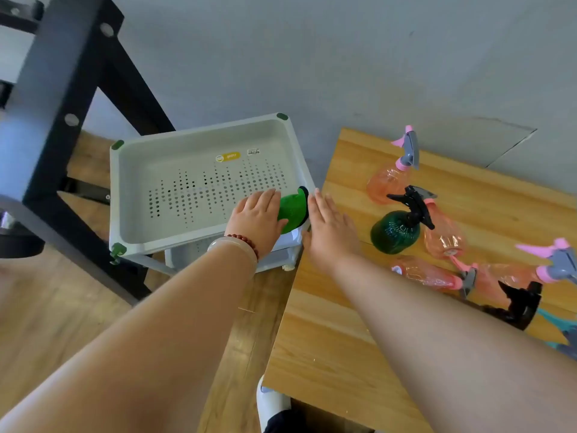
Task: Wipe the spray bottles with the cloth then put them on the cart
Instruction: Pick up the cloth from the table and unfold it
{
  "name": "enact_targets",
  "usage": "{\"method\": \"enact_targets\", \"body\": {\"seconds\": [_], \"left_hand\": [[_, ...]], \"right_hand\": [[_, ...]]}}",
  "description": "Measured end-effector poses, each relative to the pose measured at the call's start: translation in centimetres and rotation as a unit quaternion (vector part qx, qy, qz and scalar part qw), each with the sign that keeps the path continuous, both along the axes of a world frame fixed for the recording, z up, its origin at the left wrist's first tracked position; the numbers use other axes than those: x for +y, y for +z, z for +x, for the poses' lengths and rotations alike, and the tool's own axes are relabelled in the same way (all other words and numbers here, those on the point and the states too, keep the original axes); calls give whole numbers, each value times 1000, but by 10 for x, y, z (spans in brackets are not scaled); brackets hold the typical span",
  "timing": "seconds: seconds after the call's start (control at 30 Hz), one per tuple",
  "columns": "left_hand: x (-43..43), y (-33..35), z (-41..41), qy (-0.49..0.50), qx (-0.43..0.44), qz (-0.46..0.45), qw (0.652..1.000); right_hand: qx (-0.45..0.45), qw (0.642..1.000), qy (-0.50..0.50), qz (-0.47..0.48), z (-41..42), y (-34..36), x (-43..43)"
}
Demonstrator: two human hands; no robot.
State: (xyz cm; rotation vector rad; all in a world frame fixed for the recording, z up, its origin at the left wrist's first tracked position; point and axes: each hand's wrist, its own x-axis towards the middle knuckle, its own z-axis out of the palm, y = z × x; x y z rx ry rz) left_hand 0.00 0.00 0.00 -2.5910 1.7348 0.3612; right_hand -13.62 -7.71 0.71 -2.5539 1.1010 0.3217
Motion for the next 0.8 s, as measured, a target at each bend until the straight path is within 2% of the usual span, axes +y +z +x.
{"method": "enact_targets", "body": {"seconds": [0.1, 0.43, 0.8], "left_hand": [[-4, -11, 4, 8, 9, 11, 1000], [-13, -21, 3, -1, 35, 23, 999], [-7, -5, -11, -34, 24, -21, 999]], "right_hand": [[22, 1000, -4, 7, 0, -9, 0], [-2, 1000, -10, 10, -6, -16, 2], [-26, 999, -35, 14, -34, -6, 6]]}}
